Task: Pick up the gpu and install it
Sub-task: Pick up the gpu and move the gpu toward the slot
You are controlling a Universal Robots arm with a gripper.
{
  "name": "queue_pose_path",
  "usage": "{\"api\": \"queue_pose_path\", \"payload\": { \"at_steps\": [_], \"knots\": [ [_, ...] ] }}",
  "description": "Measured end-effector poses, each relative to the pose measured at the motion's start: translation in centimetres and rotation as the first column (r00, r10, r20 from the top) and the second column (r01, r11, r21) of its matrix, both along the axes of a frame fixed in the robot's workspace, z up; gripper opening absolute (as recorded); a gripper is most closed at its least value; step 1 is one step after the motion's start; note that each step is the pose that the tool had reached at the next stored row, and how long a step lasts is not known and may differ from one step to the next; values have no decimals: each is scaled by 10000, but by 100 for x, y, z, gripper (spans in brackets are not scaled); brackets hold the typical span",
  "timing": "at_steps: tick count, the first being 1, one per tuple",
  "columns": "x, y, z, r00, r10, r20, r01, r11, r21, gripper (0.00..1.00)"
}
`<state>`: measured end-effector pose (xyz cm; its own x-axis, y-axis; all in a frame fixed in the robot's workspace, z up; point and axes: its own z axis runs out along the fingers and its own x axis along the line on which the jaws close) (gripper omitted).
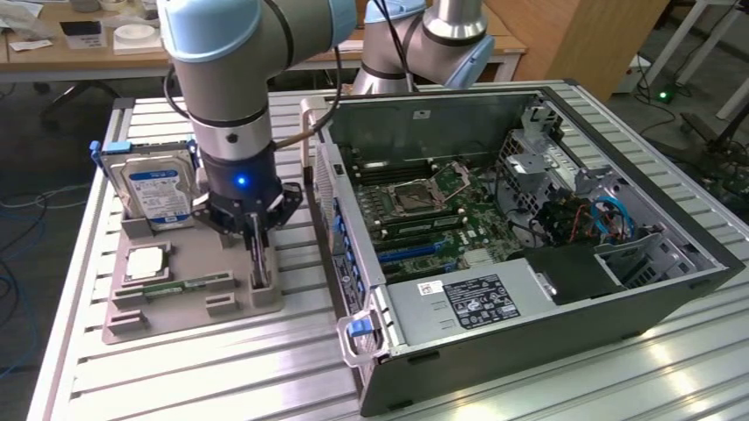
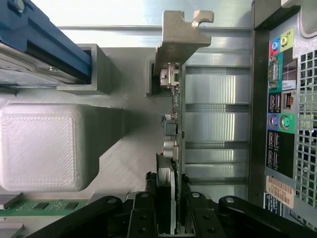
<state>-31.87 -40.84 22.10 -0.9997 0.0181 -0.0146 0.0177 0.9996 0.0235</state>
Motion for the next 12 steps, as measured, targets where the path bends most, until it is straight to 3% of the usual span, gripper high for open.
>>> {"api": "queue_pose_path", "payload": {
  "at_steps": [12],
  "knots": [
    [0, 0, 142, 10000, 0, -1, 0, 10000, 1, 27]
  ]
}}
